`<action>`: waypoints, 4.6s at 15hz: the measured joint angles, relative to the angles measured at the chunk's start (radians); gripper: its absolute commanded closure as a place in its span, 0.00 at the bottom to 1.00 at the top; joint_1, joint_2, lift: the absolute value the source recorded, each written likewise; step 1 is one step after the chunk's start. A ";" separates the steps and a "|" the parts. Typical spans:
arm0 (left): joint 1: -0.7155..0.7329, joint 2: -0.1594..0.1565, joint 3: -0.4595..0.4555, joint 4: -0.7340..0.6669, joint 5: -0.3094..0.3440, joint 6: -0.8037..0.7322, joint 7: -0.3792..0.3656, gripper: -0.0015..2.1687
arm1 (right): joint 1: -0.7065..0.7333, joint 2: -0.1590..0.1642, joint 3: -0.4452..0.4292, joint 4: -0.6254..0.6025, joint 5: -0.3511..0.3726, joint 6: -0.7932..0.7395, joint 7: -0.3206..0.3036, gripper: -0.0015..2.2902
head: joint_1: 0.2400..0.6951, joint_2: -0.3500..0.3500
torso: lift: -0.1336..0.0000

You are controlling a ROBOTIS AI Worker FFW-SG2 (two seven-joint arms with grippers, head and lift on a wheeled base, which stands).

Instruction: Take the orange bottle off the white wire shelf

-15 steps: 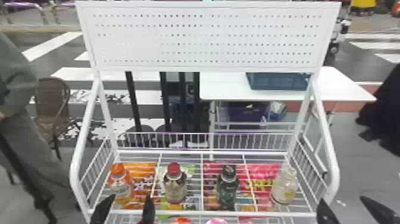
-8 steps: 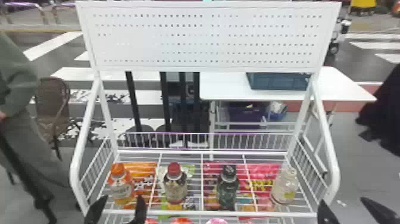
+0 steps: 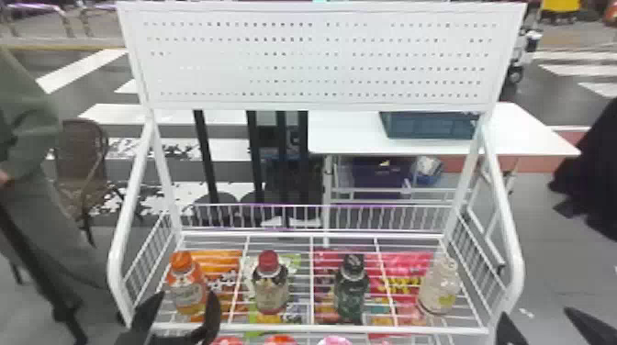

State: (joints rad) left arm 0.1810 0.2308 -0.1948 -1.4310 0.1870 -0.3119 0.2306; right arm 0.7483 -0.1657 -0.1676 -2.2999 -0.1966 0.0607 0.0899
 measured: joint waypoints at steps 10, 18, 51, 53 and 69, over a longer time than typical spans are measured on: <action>-0.093 -0.001 -0.001 0.103 0.031 -0.032 -0.036 0.58 | 0.023 0.000 -0.018 -0.013 0.005 0.000 0.002 0.07 | 0.57 0.50 | 1.00; -0.047 -0.001 0.000 0.028 0.043 -0.029 -0.017 0.61 | 0.012 0.000 -0.014 -0.011 0.002 0.000 0.011 0.07 | 0.57 0.50 | 1.00; 0.564 0.001 0.132 -0.824 -0.113 0.216 0.027 0.58 | -0.041 -0.012 0.018 0.039 -0.008 0.003 0.022 0.07 | 0.57 0.50 | 1.00; 0.564 0.001 0.131 -0.824 -0.113 0.216 0.027 0.58 | -0.041 -0.012 0.019 0.038 -0.009 0.003 0.021 0.07 | 0.57 0.50 | 1.00; 0.565 -0.002 0.122 -0.824 -0.138 0.210 0.029 0.58 | -0.044 -0.011 0.019 0.034 -0.014 0.003 0.025 0.07 | 0.57 0.50 | 1.00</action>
State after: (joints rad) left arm 0.7455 0.2286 -0.0724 -2.2551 0.0486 -0.1019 0.2592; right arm 0.7041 -0.1763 -0.1488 -2.2659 -0.2102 0.0638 0.1151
